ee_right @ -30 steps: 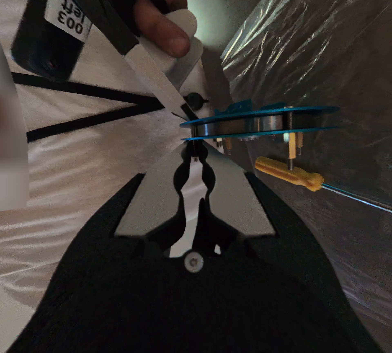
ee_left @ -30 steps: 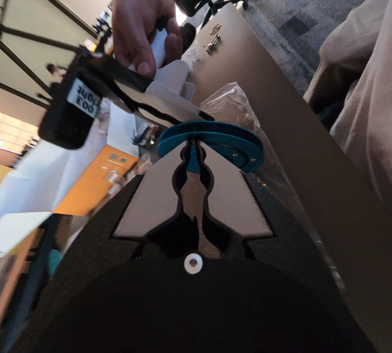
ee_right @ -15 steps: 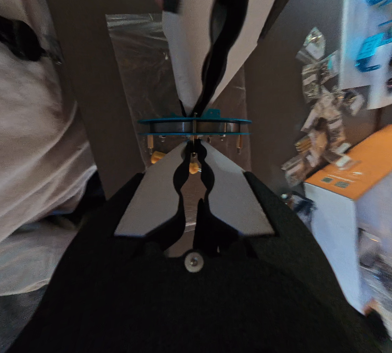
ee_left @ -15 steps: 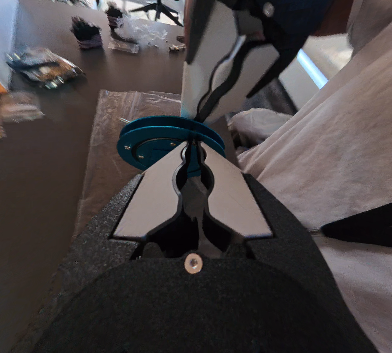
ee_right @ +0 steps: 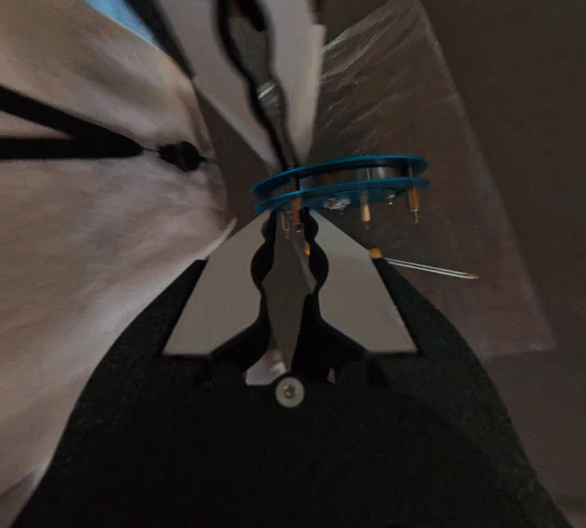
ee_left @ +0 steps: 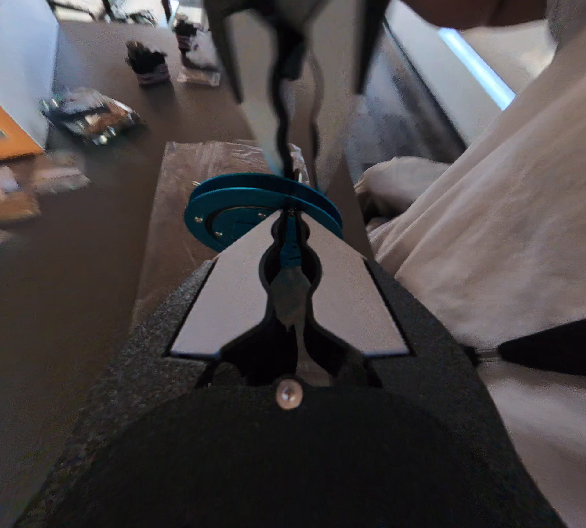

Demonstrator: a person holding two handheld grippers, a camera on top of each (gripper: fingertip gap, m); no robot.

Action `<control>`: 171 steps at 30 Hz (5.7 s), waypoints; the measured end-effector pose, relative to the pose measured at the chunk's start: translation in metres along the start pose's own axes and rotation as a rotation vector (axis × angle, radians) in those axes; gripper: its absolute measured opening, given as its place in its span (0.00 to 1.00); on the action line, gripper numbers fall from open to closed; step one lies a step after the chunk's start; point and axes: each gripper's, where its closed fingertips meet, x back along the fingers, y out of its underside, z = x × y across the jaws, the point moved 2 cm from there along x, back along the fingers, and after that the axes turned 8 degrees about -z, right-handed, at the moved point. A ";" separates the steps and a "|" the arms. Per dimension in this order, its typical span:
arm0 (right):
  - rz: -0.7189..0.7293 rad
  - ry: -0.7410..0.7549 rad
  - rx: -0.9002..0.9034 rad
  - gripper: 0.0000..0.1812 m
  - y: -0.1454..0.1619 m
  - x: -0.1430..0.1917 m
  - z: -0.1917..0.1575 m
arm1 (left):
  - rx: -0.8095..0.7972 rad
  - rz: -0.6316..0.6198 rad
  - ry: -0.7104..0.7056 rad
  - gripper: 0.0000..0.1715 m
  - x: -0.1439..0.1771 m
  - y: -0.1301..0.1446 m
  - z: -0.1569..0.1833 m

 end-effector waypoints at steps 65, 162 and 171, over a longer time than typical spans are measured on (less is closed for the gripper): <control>-0.050 -0.640 -0.369 0.02 0.002 -0.004 0.000 | -0.755 -0.037 -0.485 0.02 -0.006 0.002 0.008; -0.095 0.411 0.312 0.02 0.001 0.000 0.004 | -0.231 0.027 -0.118 0.03 -0.004 0.001 0.005; 0.034 -0.885 -0.486 0.03 0.006 -0.005 -0.003 | -0.759 0.014 -0.444 0.02 -0.007 0.004 0.015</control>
